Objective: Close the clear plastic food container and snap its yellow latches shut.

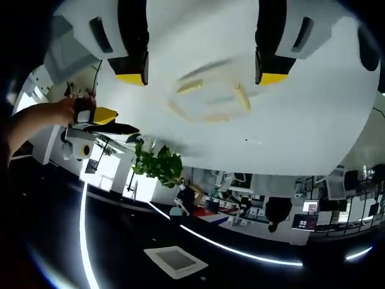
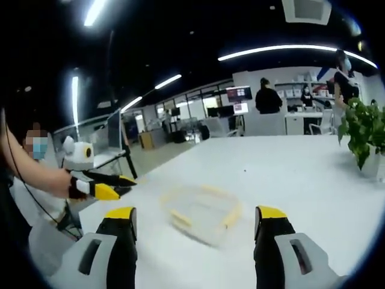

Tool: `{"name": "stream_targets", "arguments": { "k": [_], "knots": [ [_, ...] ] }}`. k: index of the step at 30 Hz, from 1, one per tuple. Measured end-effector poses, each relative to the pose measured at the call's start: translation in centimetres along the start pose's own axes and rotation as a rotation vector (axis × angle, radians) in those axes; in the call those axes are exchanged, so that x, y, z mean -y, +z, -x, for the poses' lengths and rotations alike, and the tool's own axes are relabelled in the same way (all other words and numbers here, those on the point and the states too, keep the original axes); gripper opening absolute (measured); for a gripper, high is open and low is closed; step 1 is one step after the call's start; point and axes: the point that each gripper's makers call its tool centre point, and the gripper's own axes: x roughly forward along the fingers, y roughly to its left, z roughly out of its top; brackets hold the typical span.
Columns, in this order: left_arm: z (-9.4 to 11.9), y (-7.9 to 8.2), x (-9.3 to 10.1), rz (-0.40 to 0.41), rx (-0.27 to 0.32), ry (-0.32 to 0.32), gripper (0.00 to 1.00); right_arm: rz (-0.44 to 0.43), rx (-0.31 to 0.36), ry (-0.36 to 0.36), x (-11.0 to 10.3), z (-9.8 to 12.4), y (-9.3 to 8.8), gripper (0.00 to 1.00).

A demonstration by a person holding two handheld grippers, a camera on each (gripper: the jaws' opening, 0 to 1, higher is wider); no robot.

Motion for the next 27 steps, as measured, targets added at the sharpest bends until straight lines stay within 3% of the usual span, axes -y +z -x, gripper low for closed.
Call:
{"name": "stream_targets", "arguments": {
  "k": [21,27],
  "knots": [
    [2.8,-2.0,1.0,0.046,0.012,0.005,0.71,-0.007,-0.028,-0.028,-0.9,2.4,-1.7,0.8],
    [3.5,-1.3,1.7,0.052,0.042,0.002,0.71,0.005,-0.028,-0.028,-1.3,3.2,-1.6,0.79]
  ]
}}
